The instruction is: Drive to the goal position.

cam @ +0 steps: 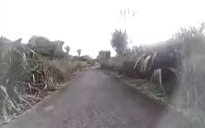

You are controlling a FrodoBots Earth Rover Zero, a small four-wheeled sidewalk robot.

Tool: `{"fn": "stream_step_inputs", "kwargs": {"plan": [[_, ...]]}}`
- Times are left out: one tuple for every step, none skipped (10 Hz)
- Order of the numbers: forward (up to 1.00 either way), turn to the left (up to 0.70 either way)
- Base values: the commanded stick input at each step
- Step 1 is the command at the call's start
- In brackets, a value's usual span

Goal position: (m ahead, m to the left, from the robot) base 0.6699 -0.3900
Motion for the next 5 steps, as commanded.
{"fn": "stream_step_inputs", "kwargs": {"plan": [[0.70, 0.00], [0.70, 0.00], [0.70, 0.00], [0.70, 0.00], [0.70, 0.00]]}}
